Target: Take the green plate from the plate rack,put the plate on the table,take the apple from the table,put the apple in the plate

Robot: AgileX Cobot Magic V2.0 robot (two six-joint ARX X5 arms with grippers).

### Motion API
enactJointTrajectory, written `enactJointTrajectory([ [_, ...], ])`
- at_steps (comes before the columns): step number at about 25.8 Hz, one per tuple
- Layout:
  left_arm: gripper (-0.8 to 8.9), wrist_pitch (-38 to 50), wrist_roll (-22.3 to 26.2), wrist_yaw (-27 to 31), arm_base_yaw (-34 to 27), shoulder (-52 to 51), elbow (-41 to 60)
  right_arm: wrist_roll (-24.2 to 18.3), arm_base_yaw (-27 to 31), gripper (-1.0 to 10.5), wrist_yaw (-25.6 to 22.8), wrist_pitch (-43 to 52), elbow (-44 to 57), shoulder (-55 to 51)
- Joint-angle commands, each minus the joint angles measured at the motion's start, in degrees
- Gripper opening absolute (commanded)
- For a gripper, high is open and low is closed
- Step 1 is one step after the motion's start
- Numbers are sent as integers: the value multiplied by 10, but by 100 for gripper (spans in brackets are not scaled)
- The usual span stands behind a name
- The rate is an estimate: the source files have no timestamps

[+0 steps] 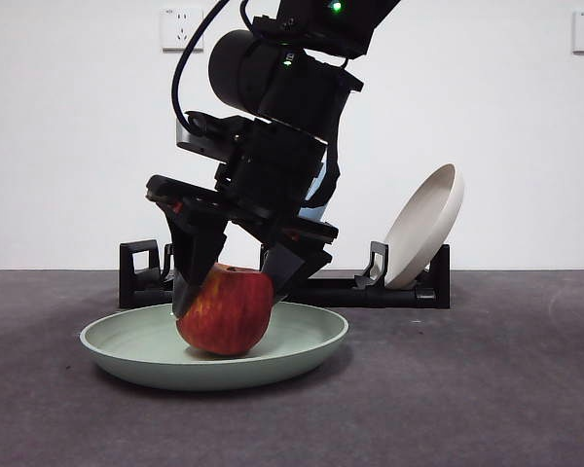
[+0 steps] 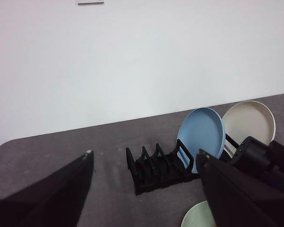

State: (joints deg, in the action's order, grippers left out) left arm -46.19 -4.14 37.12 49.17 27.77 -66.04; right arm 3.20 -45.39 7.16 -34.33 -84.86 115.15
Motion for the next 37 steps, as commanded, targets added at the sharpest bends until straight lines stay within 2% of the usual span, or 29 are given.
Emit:
enactJointTrajectory([
  [1, 364, -3, -5, 2, -1, -2, 2, -1, -2, 26, -29, -11, 2, 19],
  [3, 364, -6, -5, 2, -1, -2, 2, -1, -2, 139, -30, -9, 2, 19],
  [7, 364, -17, -7, 2, -1, -2, 2, -1, -1, 491, -30, -5, 2, 18],
  [9, 364, -19, -8, 2, -1, -2, 2, -1, 0, 575, -30, -5, 2, 18],
  [18, 364, -19, -8, 1, -1, 1, 2, -1, -1, 567, -30, -5, 0, -11],
  [30, 362, -14, -3, 0, -1, 98, 2, -3, 4, 559, -38, -50, 0, -170],
  [33, 340, -14, -1, -1, -1, 138, 2, -5, 6, 463, -69, -90, 0, -209],
  [35, 339, -10, 12, -6, -1, 163, 2, -12, 9, 343, -89, -117, 0, -233],
  [36, 317, -8, 20, -15, -1, 174, 2, -15, 11, 266, -92, -128, 0, -243],
  [37, 230, -5, 30, -29, -1, 186, 2, -21, 13, 167, -92, -138, 0, -252],
])
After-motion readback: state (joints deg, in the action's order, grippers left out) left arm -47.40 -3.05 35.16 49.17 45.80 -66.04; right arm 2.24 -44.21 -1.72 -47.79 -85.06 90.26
